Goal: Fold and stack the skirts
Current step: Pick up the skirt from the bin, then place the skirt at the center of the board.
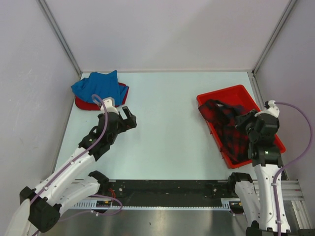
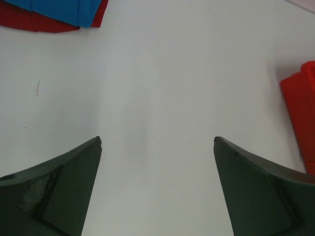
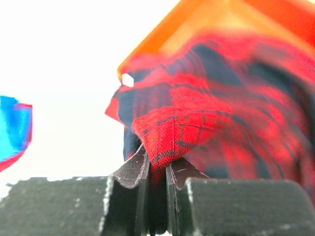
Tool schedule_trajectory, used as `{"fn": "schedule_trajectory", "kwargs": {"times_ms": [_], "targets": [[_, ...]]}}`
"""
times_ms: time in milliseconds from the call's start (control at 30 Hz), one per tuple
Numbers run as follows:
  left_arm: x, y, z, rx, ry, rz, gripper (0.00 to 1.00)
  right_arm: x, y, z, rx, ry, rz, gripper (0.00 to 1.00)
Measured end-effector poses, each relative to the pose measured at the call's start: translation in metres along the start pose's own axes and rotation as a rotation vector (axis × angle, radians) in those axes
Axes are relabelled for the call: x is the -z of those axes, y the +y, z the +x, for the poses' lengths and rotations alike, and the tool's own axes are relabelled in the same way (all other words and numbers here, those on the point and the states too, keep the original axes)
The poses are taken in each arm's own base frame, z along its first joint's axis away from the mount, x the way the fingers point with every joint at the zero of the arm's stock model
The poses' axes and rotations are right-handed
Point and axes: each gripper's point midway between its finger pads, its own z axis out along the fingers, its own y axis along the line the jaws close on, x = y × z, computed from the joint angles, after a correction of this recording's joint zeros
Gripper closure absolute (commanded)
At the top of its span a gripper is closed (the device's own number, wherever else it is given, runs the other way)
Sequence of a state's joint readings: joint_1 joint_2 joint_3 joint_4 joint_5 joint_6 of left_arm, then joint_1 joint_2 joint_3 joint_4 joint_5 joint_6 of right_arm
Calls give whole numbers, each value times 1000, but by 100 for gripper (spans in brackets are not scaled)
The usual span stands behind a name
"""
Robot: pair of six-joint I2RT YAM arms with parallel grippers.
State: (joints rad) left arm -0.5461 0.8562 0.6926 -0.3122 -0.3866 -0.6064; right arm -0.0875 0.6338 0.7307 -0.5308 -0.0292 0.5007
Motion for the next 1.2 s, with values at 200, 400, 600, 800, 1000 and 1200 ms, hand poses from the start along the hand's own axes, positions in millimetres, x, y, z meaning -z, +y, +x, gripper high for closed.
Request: {"fn": "schedule_trajectory", "kwargs": {"times_ms": [200, 400, 600, 800, 1000, 1200], "targets": [[0, 3, 1, 6, -3, -13, 0, 42, 75, -81, 55, -198, -260, 100], [4, 8, -3, 23, -21, -35, 0, 73, 173, -128, 118, -230, -590, 100], [8, 24, -2, 33, -28, -112, 0, 91, 298, -108, 273, -100, -871, 100], [22, 38, -8, 60, -24, -192, 0, 101, 419, -57, 474, -27, -1008, 100], [59, 62, -34, 205, -151, -272, 0, 72, 452, -25, 563, -12, -976, 100], [92, 80, -53, 359, -318, -229, 0, -2, 336, 47, 580, 187, -748, 91]]}}
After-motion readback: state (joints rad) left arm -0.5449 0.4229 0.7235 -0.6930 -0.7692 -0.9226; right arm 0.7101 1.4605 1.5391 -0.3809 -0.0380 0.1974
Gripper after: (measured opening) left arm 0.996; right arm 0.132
